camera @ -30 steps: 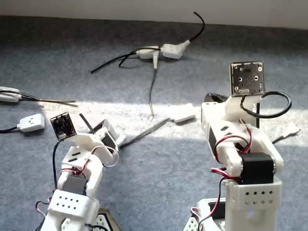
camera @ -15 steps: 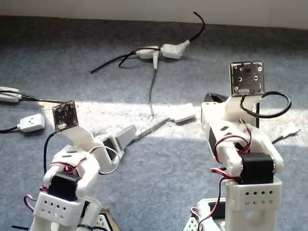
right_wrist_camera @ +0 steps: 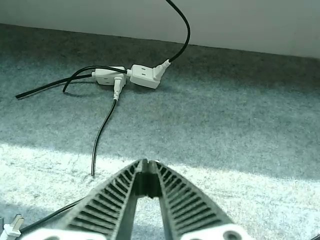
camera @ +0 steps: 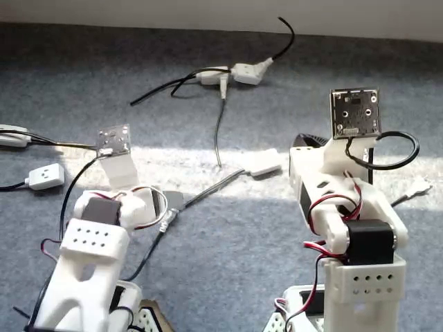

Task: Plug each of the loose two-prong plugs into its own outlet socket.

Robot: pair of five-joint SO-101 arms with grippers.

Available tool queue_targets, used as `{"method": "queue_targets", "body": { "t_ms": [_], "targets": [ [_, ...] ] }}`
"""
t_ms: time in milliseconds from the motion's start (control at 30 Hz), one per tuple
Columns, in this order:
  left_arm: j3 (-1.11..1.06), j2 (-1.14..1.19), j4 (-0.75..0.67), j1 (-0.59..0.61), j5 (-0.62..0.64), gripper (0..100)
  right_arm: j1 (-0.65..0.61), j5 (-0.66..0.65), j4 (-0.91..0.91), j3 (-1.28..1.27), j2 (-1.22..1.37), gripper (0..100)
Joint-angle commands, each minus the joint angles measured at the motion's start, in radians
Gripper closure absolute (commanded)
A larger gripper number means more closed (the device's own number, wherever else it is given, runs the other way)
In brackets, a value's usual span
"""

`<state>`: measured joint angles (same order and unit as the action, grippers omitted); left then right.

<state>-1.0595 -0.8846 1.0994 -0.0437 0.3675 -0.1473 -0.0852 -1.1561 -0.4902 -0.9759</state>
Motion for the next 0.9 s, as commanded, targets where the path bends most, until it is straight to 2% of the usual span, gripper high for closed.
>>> {"method": "queue_targets", "body": {
  "t_ms": [0, 100, 367, 567, 700, 867],
  "targets": [
    [0.097, 0.252, -0.025, 0.012, -0.035, 69, 0.007, -0.009, -0.005, 0.008, -0.016, 99.0],
    [0.142, 0.358, -0.038, 0.005, -0.034, 69, 0.007, -0.009, -0.005, 0.008, -0.016, 99.0],
    [0.087, 0.578, -0.267, -0.035, -0.041, 69, 0.007, -0.009, -0.005, 0.008, -0.016, 99.0],
    [0.105, 0.619, -0.288, -0.053, -0.048, 69, 0.007, -0.009, -0.005, 0.008, -0.018, 99.0],
    [0.093, 0.619, -0.264, -0.050, -0.172, 69, 0.007, -0.009, -0.005, 0.008, -0.024, 99.0],
    [0.094, 0.619, -0.264, -0.048, -0.269, 69, 0.007, -0.009, -0.005, 0.008, -0.024, 99.0]
  ]
}}
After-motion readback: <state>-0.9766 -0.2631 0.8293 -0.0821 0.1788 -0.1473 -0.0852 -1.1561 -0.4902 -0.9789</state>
